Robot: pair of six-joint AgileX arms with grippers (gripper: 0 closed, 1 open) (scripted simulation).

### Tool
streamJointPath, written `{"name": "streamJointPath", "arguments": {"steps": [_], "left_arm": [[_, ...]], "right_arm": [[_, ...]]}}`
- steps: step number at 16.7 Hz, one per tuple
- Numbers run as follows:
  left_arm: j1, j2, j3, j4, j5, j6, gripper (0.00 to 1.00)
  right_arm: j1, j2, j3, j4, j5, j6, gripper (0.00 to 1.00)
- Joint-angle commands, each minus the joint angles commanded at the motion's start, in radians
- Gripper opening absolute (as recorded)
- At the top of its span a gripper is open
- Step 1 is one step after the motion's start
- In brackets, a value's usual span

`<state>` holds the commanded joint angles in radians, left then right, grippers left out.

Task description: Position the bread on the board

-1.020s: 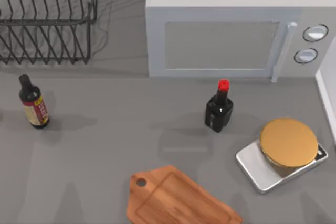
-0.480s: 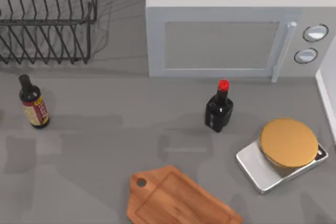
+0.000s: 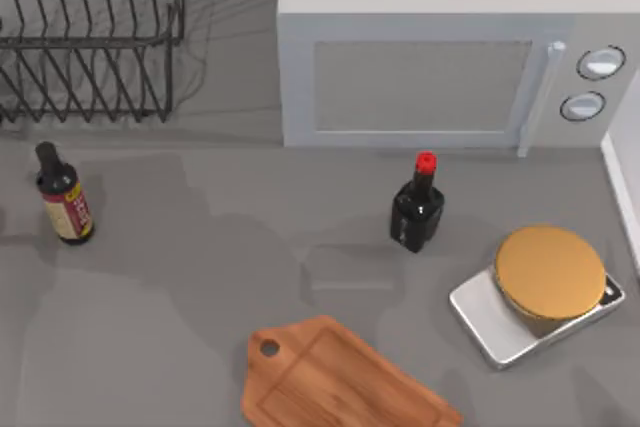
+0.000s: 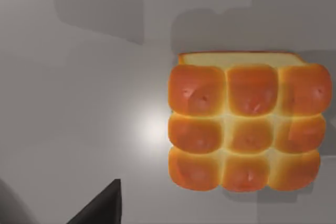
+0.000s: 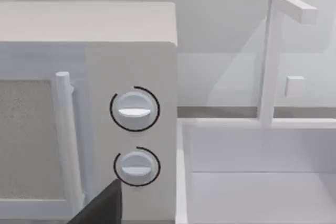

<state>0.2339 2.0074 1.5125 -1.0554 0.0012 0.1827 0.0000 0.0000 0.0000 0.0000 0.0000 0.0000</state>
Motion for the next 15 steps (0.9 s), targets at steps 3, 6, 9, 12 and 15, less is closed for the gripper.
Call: {"name": "streamJointPath", "arguments": {"steps": [3, 6, 9, 12, 15], "left_arm": [[0.003, 0.032, 0.028, -0.015, 0.001, 0.003, 1.0], [0.003, 0.032, 0.028, -0.015, 0.001, 0.003, 1.0], [0.002, 0.039, 0.019, 0.003, 0.001, 0.004, 1.0], [0.015, 0.081, -0.02, 0.082, 0.0, 0.014, 1.0], [0.016, 0.119, -0.079, 0.18, 0.0, 0.015, 1.0]], "right_arm": [[0.0, 0.0, 0.0, 0.0, 0.0, 0.0, 1.0], [0.0, 0.0, 0.0, 0.0, 0.0, 0.0, 1.0], [0.0, 0.0, 0.0, 0.0, 0.0, 0.0, 1.0], [0.0, 0.0, 0.0, 0.0, 0.0, 0.0, 1.0], [0.0, 0.0, 0.0, 0.0, 0.0, 0.0, 1.0]]}}
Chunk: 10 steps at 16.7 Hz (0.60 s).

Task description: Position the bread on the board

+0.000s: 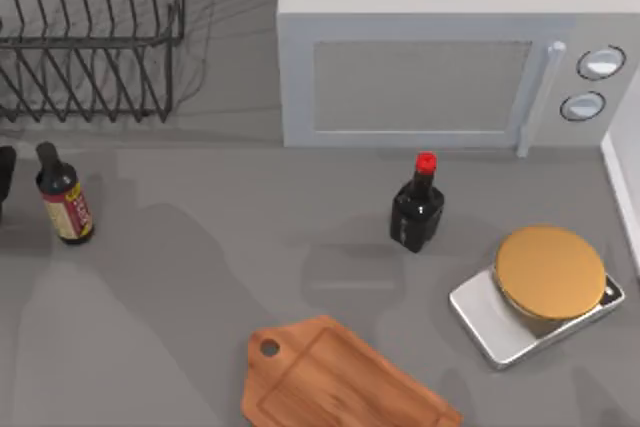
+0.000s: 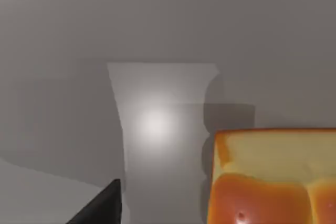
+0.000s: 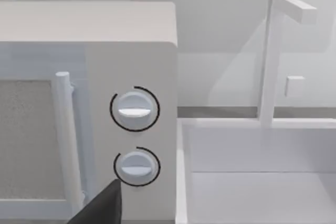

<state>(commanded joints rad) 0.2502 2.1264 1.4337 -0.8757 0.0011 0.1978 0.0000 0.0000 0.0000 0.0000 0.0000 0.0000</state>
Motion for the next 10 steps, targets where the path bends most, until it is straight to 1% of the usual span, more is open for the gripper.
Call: {"name": "streamJointPath", "arguments": {"steps": [2, 6, 10], "left_arm": [[-0.009, 0.011, -0.03, 0.041, 0.001, -0.007, 1.0], [-0.012, 0.013, -0.036, 0.048, 0.002, -0.009, 1.0], [-0.012, 0.013, -0.036, 0.048, 0.002, -0.009, 0.7]], "right_arm": [[0.0, 0.0, 0.0, 0.0, 0.0, 0.0, 1.0], [0.0, 0.0, 0.0, 0.0, 0.0, 0.0, 1.0], [0.0, 0.0, 0.0, 0.0, 0.0, 0.0, 1.0]]}}
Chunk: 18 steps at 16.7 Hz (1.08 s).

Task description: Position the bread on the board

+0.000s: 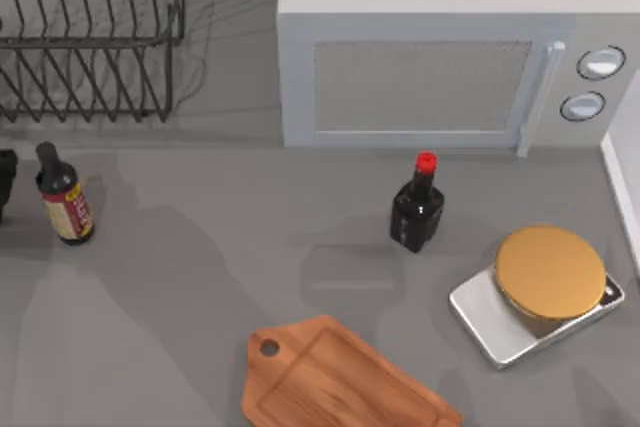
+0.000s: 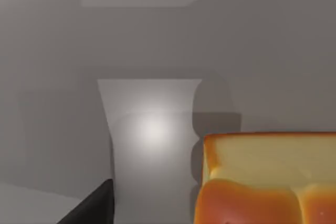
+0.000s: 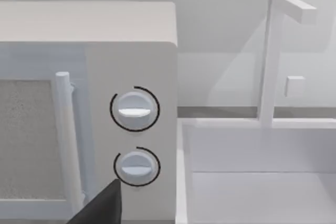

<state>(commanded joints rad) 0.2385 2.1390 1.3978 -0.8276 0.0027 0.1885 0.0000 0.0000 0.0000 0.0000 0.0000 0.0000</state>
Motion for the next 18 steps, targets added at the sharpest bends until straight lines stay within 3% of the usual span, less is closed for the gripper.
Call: {"name": "streamJointPath", "arguments": {"steps": [9, 18], "left_arm": [[0.0, 0.0, 0.0, 0.0, 0.0, 0.0, 0.02], [0.002, -0.027, 0.008, -0.012, 0.004, -0.001, 0.0]], "right_arm": [[0.0, 0.0, 0.0, 0.0, 0.0, 0.0, 1.0], [0.0, 0.0, 0.0, 0.0, 0.0, 0.0, 1.0]]}}
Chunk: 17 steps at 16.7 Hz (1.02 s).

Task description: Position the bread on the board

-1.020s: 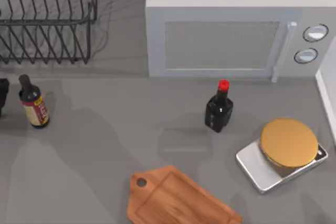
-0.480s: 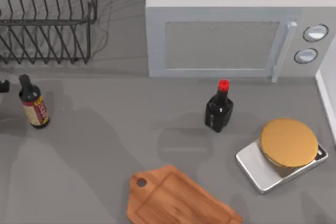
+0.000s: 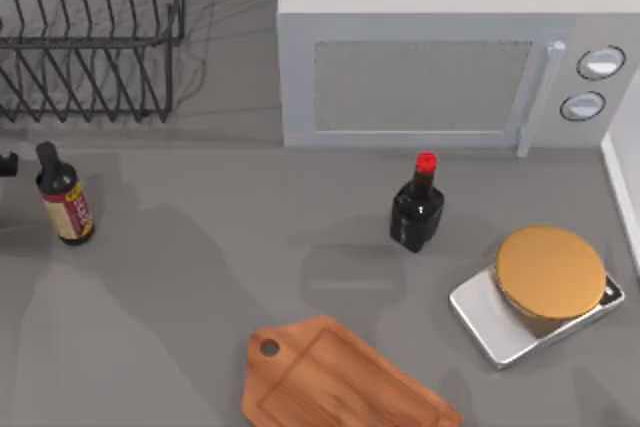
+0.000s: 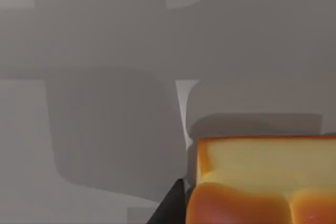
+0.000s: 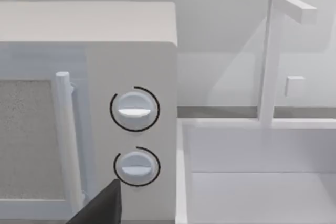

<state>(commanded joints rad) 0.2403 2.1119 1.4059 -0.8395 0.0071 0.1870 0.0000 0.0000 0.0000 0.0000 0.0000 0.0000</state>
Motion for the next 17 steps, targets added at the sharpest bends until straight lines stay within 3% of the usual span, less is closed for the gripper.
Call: {"name": "streamJointPath", "arguments": {"steps": [3, 11, 17], "left_arm": [[0.002, -0.008, 0.037, -0.039, 0.002, 0.001, 0.0], [-0.001, -0.098, 0.234, -0.344, 0.001, -0.004, 0.0], [0.0, -0.106, 0.246, -0.356, -0.001, -0.002, 0.0]], "right_arm": [[0.0, 0.0, 0.0, 0.0, 0.0, 0.0, 1.0], [0.0, 0.0, 0.0, 0.0, 0.0, 0.0, 1.0], [0.0, 0.0, 0.0, 0.0, 0.0, 0.0, 1.0]]}}
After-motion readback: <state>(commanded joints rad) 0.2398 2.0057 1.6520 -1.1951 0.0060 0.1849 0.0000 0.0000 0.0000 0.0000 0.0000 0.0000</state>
